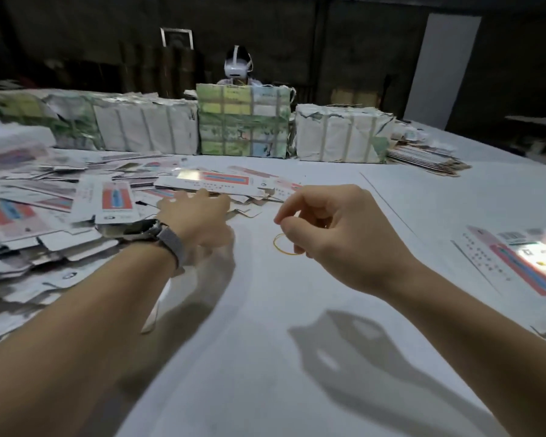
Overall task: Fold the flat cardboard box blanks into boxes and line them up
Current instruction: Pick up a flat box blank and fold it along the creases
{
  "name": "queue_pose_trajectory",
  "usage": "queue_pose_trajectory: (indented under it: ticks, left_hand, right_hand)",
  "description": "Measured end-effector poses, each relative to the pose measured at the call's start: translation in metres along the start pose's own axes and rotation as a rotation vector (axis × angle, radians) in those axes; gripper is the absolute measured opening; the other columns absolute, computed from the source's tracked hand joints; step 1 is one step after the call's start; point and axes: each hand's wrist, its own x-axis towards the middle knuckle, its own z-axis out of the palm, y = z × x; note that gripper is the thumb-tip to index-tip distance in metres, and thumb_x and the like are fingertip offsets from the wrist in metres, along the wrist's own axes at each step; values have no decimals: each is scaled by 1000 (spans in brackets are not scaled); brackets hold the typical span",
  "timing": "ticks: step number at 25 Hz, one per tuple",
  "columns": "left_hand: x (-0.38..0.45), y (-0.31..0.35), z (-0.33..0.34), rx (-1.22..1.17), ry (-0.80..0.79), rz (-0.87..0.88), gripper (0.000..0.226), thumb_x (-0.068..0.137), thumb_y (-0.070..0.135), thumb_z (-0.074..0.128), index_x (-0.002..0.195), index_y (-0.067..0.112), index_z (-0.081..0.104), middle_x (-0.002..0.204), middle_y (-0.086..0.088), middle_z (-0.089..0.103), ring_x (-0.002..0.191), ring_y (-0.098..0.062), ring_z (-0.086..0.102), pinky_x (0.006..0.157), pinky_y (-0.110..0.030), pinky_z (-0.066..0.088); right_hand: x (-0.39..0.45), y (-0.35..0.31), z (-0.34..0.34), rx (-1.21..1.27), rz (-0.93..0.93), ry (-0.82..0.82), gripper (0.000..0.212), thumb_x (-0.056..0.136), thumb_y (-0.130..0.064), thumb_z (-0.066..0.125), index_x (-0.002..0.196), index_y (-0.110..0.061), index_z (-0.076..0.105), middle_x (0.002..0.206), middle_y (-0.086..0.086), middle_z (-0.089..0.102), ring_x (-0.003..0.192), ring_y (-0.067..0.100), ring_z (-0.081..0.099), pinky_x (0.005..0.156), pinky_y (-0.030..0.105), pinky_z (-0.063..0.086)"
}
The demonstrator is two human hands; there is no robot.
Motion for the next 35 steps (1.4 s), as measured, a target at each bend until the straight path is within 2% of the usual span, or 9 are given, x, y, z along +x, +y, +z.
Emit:
queue_pose_trajectory:
  ticks: [6, 10, 15, 20, 22, 25, 30, 33, 35]
  left_hand:
    - [-3, -2, 15, 148, 193, -42, 28, 89, 19, 54, 115, 28, 46, 110, 0, 62, 106, -32, 62, 86, -42, 31]
    - [-2, -1, 14, 193, 272, -36, 13, 90, 16, 56, 95, 26, 49, 105, 0, 62, 113, -30, 57, 100, -44, 33]
    - [0, -3, 19, 186, 230, -42, 22, 99, 19, 50, 118, 14, 61, 121, -10, 54, 119, -36, 50, 88, -39, 38]
    - [-6, 1, 13, 232, 313, -22, 12, 87, 17, 55, 78, 23, 49, 71, 6, 45, 89, -28, 58, 92, -41, 30]
    - [-8, 6, 7, 208, 339, 0, 9, 83, 15, 58, 78, 22, 53, 69, 6, 45, 85, -28, 53, 90, -41, 29]
    - [-11, 12, -6, 101, 437, 57, 10, 87, 15, 60, 91, 22, 66, 81, 1, 60, 95, -29, 59, 90, -42, 30]
    - [-40, 50, -57, -414, 952, 425, 21, 97, 16, 53, 100, 12, 73, 94, -8, 73, 82, -33, 65, 70, -35, 44]
    - [-66, 68, -84, -691, 1151, 594, 19, 95, 14, 56, 98, 5, 72, 89, -2, 70, 74, -17, 62, 65, -29, 49]
    - [-79, 72, -95, -876, 1125, 654, 18, 95, 15, 56, 100, 5, 70, 89, 6, 63, 70, -3, 58, 64, -14, 46]
  right_hand:
    - [0, 5, 3, -11, 8, -22, 13, 82, -14, 64, 74, -23, 70, 59, 0, 64, 57, 11, 58, 59, 20, 44]
    - [1, 9, 2, -25, 7, -9, 15, 83, -15, 65, 73, -25, 69, 59, 1, 64, 57, 13, 59, 61, 23, 46]
    - [3, 13, 5, -38, 20, 14, 15, 83, -12, 65, 73, -24, 69, 60, 2, 64, 59, 16, 61, 63, 27, 48]
    - [2, 14, 9, -41, 13, 10, 14, 82, -15, 65, 73, -25, 70, 59, 0, 63, 61, 16, 62, 64, 29, 50]
    - [2, 15, 10, -41, 16, 10, 15, 82, -14, 66, 73, -25, 70, 58, -1, 63, 61, 16, 62, 64, 30, 50]
    - [3, 17, 10, -39, 13, 24, 15, 82, -13, 65, 73, -24, 70, 57, -2, 62, 60, 16, 62, 63, 28, 48]
    - [11, 18, -1, 64, -30, 247, 12, 84, -11, 65, 80, -22, 70, 58, 4, 62, 58, 18, 61, 59, 29, 48]
    - [15, 12, -10, 122, -86, 375, 13, 85, -15, 67, 93, -26, 65, 66, -6, 63, 63, 13, 56, 59, 22, 45]
    - [16, 6, -15, 107, -153, 420, 21, 87, -21, 70, 100, -29, 56, 79, -13, 59, 74, 9, 56, 63, 20, 46]
